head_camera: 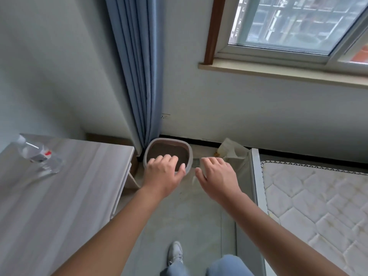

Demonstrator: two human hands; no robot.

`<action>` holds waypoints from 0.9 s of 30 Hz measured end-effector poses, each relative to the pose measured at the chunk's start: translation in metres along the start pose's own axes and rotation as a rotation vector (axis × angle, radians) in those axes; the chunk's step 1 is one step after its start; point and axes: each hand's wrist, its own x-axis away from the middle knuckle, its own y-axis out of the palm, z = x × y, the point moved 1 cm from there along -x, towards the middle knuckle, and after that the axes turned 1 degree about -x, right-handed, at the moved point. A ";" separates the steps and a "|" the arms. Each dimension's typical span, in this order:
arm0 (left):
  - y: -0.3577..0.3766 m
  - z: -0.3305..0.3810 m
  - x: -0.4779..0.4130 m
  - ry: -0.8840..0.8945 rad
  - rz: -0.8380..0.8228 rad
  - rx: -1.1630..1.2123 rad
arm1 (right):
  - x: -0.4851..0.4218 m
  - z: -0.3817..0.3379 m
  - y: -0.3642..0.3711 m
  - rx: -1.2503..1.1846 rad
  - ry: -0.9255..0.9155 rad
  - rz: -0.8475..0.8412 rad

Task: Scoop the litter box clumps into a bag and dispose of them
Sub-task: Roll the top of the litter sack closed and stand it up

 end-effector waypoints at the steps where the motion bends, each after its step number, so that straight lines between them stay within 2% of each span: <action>1: 0.003 0.000 -0.009 0.004 0.005 0.005 | -0.007 0.004 0.001 0.005 0.004 -0.004; 17: 0.059 0.010 -0.128 -0.099 -0.075 -0.102 | -0.145 0.083 0.031 -0.060 -0.092 -0.087; 27: 0.101 -0.009 -0.163 -0.090 -0.145 -0.101 | -0.199 0.090 0.066 -0.031 -0.136 -0.164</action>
